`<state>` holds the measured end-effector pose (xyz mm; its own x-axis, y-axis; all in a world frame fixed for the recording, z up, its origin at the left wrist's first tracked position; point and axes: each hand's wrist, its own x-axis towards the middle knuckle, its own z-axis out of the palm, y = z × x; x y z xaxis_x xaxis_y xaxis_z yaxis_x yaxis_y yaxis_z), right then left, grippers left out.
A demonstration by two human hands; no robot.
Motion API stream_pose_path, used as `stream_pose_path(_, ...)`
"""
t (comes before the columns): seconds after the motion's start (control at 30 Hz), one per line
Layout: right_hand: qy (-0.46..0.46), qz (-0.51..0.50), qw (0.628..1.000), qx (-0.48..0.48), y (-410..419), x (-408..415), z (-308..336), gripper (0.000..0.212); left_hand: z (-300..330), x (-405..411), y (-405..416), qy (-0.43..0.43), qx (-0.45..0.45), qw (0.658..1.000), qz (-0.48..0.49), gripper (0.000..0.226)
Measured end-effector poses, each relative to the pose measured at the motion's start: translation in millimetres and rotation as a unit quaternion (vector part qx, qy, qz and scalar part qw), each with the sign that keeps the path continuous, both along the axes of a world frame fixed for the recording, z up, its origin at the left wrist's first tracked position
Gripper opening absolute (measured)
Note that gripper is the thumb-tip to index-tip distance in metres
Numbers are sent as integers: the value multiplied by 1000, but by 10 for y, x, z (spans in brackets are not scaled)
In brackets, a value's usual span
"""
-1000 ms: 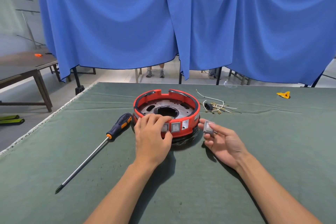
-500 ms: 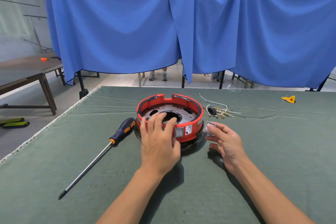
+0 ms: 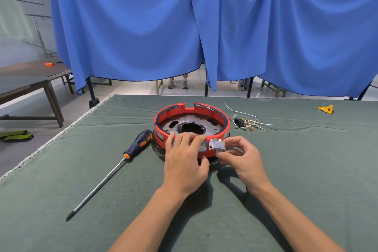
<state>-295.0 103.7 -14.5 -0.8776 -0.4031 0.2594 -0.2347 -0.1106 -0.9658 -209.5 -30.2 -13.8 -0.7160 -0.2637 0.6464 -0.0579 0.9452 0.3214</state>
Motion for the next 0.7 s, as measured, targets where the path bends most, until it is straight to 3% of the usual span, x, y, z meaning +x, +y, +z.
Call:
stream_pose_path(0.17, 40, 12, 999, 26, -14, 8, 4, 29, 10, -14, 11, 15, 16, 1000, 10, 43)
stream_pose_path(0.7, 14, 40, 998, 51, 27, 12, 26, 26, 0, -21, 32, 27, 27, 999, 19, 38)
